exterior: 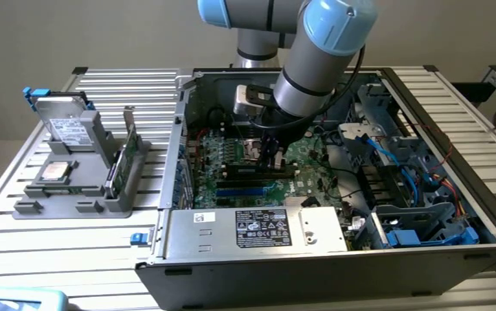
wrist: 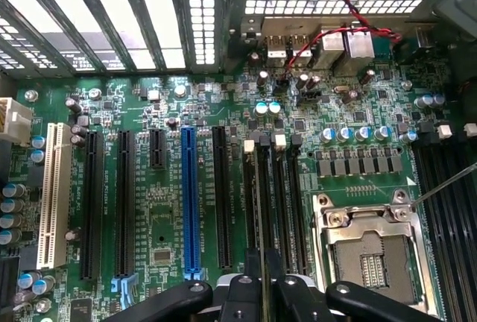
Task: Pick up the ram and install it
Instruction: 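Insert the ram into the slot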
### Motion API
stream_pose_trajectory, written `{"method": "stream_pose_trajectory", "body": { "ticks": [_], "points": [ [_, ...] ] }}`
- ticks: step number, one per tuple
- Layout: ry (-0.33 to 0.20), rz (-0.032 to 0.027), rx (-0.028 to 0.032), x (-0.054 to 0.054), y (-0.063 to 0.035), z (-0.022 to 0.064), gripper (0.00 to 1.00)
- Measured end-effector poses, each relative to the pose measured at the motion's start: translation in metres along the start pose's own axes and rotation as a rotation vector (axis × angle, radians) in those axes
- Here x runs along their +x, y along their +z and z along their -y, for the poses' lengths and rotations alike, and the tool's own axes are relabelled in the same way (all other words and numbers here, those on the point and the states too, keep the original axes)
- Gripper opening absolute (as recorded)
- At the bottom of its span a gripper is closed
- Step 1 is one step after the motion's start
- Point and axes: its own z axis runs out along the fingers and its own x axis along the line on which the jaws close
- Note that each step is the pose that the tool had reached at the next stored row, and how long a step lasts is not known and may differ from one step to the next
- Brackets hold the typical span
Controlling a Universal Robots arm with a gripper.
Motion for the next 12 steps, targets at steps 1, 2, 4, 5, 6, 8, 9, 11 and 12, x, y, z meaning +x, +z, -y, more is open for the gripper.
{"method": "stream_pose_trajectory", "body": {
  "ticks": [1,2,4,5,6,8,9,11,12],
  "points": [
    [0.0,-0.0001,0.0,0.0,0.0001,0.0,0.15],
    [0.0,-0.0001,0.0,0.0,0.0002,0.0,0.15],
    [0.0,0.0001,0.0,0.0,0.0008,0.0002,0.15],
    [0.0,-0.0001,0.0,0.0001,0.0011,0.0003,0.15],
    [0.0,-0.0005,0.0,0.0001,0.0014,0.0003,0.15],
    [0.001,-0.0025,-0.001,0.0001,0.0016,0.0004,0.15],
    [0.001,-0.0035,-0.0027,0.0001,0.0016,0.0003,0.15],
    [0.001,-0.0036,-0.0034,0.0002,0.0016,0.0003,0.15],
    [0.001,-0.0037,-0.0035,0.0002,0.0017,0.0004,0.15]
  ]
}}
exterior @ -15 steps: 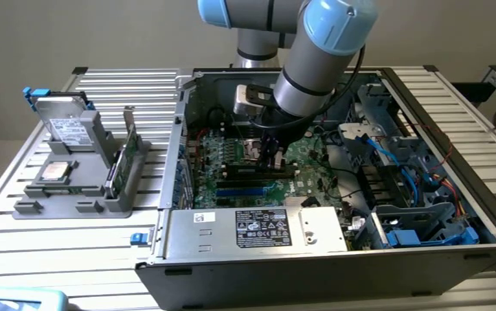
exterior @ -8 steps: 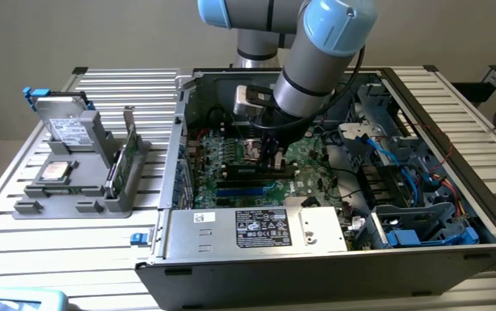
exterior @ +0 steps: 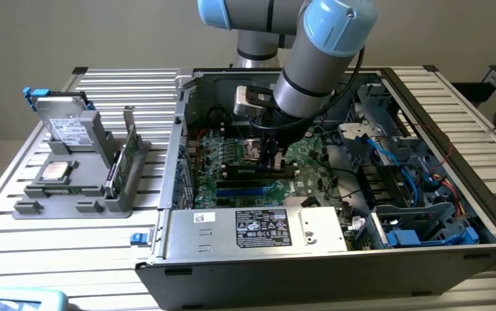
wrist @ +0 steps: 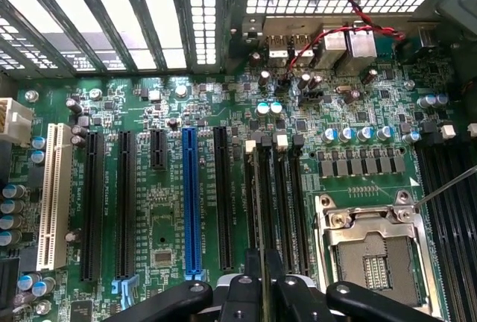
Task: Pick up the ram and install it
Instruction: 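Insert the ram into the slot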
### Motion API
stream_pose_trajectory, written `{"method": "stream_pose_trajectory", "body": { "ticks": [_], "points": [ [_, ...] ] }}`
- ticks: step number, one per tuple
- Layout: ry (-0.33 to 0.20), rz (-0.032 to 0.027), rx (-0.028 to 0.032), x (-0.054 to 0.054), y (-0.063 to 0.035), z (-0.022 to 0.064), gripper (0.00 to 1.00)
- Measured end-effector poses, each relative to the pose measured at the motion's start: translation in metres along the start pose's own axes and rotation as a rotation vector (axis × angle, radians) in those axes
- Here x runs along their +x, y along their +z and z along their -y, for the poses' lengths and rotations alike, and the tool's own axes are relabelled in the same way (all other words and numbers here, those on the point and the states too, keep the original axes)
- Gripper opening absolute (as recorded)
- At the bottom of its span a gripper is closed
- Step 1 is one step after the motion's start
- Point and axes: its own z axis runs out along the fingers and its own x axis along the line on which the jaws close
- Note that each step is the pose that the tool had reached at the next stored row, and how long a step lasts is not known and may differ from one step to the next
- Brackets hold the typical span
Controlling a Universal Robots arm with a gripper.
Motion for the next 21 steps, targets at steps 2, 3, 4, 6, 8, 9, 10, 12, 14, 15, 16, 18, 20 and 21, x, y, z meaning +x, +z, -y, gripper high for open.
{"method": "stream_pose_trajectory", "body": {
  "ticks": [2,3,4,6,8,9,10,12,14,15,16,18,20,21],
  "points": [
    [0.0,0.0,0.0,0.0,0.0,0.0,0.15],
    [0.0,-0.0001,-0.0001,0.0,0.0001,0.0002,0.15],
    [-0.001,0.0001,-0.0001,0.0,0.0003,0.0007,0.15],
    [-0.001,-0.0001,0.0,-0.0001,0.0006,0.0017,0.15],
    [-0.001,0.0001,0.0009,-0.0001,0.0013,0.002,0.15],
    [-0.001,0.0002,0.0023,0.0,0.0018,0.0021,0.15],
    [-0.001,0.0003,0.0039,0.0001,0.0023,0.0022,0.15],
    [-0.001,0.0004,0.0069,0.0002,0.0032,0.0024,0.15],
    [-0.001,0.0008,0.0103,0.0002,0.0041,0.0026,0.15],
    [-0.002,0.0007,0.0112,0.0002,0.0042,0.0026,0.15],
    [-0.002,0.0008,0.0116,0.0002,0.0043,0.0027,0.15],
    [-0.002,0.001,0.0124,0.0002,0.0044,0.0027,0.15],
    [-0.003,0.0019,0.0137,0.0,0.0042,0.003,0.17],
    [-0.002,0.0015,0.0131,0.0,0.0036,0.0026,0.17]
  ]
}}
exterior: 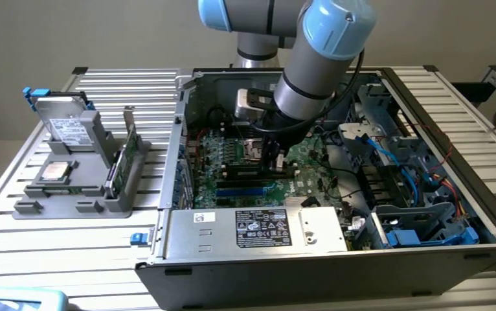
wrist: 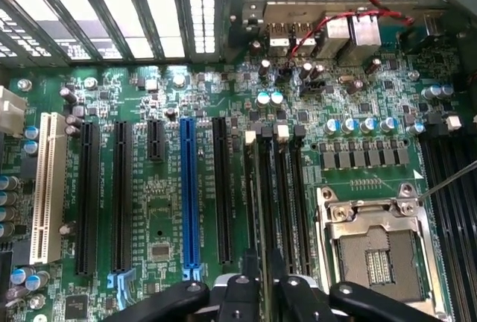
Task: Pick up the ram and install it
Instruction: 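Insert the ram into the slot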
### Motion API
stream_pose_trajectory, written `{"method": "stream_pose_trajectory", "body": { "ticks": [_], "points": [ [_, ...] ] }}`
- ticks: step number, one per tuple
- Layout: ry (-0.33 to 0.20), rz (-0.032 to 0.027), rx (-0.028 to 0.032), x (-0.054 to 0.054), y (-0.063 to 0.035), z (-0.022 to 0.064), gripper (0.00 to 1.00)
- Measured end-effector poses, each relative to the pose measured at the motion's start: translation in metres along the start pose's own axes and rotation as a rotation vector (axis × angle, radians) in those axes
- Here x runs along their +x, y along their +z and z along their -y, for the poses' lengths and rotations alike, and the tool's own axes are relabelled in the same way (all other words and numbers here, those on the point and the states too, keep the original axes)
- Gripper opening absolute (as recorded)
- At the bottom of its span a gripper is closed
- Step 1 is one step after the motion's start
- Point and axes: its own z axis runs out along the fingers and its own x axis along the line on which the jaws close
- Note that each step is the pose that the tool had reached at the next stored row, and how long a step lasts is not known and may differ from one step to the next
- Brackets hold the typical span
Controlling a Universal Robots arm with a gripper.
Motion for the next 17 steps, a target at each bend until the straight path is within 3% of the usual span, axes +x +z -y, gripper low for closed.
{"method": "stream_pose_trajectory", "body": {
  "ticks": [3,4,6,8,9,10,14,15,16,17],
  "points": [
    [0.0,-0.0008,0.0001,0.0,-0.002,-0.0009,0.35],
    [0.001,-0.0013,0.0004,0.0,-0.0031,-0.0013,0.35],
    [0.001,-0.0036,0.0012,-0.001,-0.0057,-0.0024,0.46],
    [0.001,-0.0062,0.0027,-0.002,-0.0086,-0.0035,0.46],
    [0.002,-0.0081,0.0034,-0.003,-0.0102,-0.0041,0.53],
    [0.002,-0.0106,0.0038,-0.004,-0.0119,-0.0047,0.53],
    [0.005,-0.0246,0.007,-0.009,-0.0219,-0.008,0.53],
    [0.005,-0.0266,0.0114,-0.011,-0.023,-0.009,0.53],
    [0.005,-0.0279,0.0205,-0.012,-0.0234,-0.0097,0.53],
    [0.004,-0.0279,0.0358,-0.014,-0.0233,-0.01,0.53]
  ]
}}
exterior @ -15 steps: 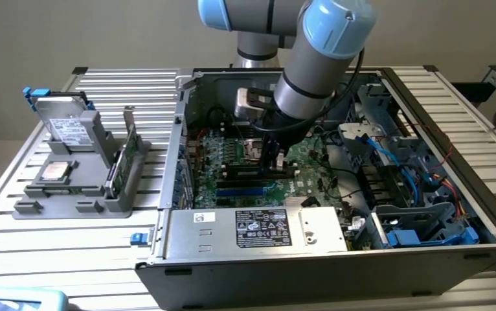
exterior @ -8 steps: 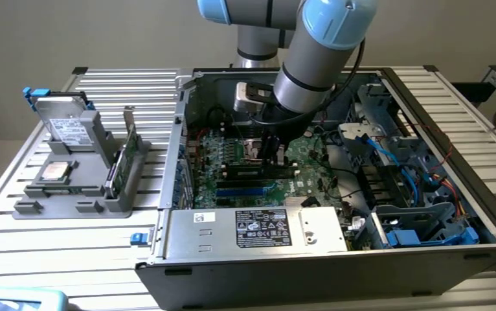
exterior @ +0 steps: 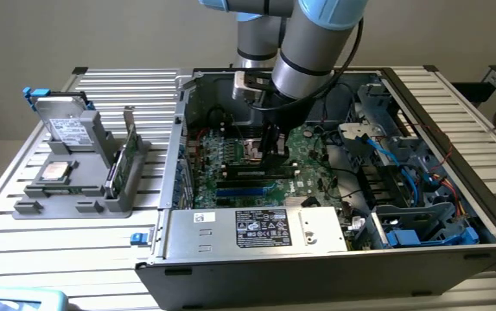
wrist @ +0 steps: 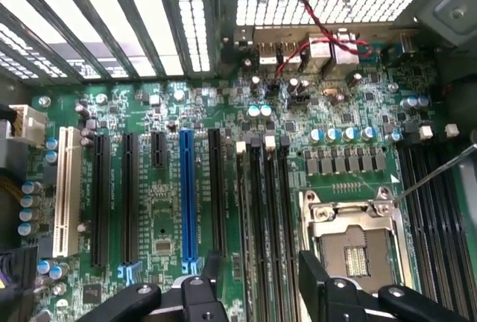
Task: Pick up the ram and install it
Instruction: 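Insert the ram into the slot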
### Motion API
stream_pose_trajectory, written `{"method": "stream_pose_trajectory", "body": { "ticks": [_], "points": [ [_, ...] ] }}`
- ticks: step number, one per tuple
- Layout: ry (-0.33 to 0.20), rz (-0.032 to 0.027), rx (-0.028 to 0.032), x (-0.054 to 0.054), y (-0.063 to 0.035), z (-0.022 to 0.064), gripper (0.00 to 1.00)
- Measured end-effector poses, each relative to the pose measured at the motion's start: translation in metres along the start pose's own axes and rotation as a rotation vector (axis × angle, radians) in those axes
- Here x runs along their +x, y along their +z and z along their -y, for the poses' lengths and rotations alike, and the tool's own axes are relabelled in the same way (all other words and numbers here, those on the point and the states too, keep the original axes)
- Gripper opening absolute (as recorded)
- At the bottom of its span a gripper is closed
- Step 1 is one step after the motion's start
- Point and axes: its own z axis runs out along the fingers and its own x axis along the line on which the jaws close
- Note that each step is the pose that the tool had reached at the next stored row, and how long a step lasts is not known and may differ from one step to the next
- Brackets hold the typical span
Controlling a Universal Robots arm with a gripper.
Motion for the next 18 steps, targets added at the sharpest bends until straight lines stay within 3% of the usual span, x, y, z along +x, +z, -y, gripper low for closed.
{"method": "stream_pose_trajectory", "body": {
  "ticks": [5,6,7,11,13,15,18],
  "points": [
    [-0.005,0.0012,0.0901,-0.0062,0.0004,-0.0007,0.53],
    [-0.006,-0.001,0.1035,-0.007,0.0004,-0.001,0.53],
    [-0.005,-0.0047,0.113,-0.0075,0.0004,-0.0016,0.53],
    [-0.003,-0.0381,0.1392,-0.0081,0.0001,-0.0046,0.53],
    [-0.001,-0.052,0.1491,-0.0083,-0.0004,-0.0061,0.53],
    [0.0,-0.0584,0.1574,-0.0086,-0.0019,-0.0076,0.53],
    [0.003,-0.0606,0.162,-0.0087,-0.0062,-0.01,0.53]
  ]
}}
